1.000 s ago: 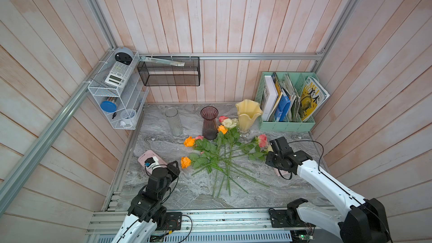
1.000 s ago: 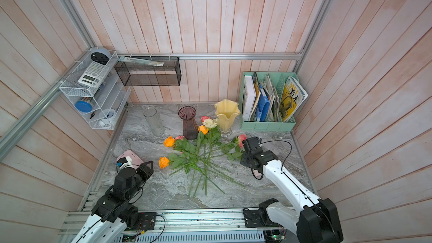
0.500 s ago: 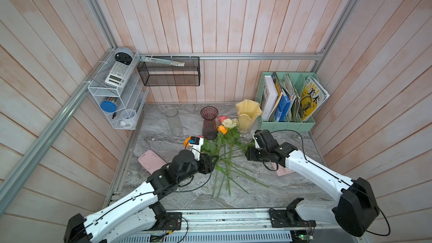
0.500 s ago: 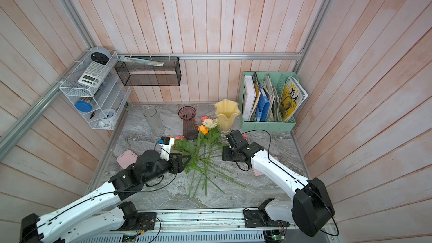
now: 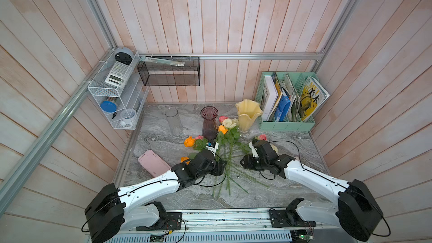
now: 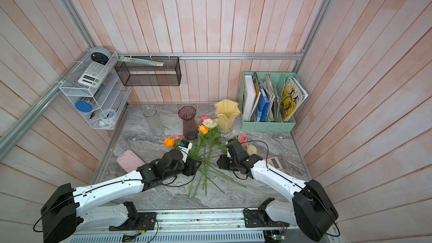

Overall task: Arrange the flowers in different vases according to their colors
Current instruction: Pick up the flower at the center of the board.

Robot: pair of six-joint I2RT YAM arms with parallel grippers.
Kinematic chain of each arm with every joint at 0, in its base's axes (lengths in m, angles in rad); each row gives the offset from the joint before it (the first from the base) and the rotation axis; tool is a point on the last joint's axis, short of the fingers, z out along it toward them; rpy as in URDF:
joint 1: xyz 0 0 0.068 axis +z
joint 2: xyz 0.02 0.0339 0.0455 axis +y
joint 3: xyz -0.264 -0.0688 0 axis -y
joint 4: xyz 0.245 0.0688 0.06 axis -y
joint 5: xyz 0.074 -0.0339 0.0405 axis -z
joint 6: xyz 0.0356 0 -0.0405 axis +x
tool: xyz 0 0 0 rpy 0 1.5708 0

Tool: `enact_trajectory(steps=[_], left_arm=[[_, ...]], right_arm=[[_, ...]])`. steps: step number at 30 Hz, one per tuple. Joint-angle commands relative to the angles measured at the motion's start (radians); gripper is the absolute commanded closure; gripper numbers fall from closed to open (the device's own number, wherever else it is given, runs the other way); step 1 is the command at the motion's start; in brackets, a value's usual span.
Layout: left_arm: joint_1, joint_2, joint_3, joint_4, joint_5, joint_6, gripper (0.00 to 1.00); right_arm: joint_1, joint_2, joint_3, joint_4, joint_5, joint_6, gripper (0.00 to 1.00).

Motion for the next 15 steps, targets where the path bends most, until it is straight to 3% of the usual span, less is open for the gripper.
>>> enact_trajectory(steps=[1,7,15], left_arm=[[-0.003,-0.033,-0.05,0.035,-0.025,-0.033,0.33],[-0.003,-0.11,-0.131,0.043,-0.054,-0.083,0.33],[-0.003,-0.159,-0.177,0.038,-0.08,-0.107,0.33]], right_arm=[[0.02,0.091,0.031,0.176,-0.083,0.027,0.53],[0.02,0.228,0.068,0.251,-0.105,0.009,0.59],[0.026,0.301,0.084,0.317,-0.124,0.01,0.67]])
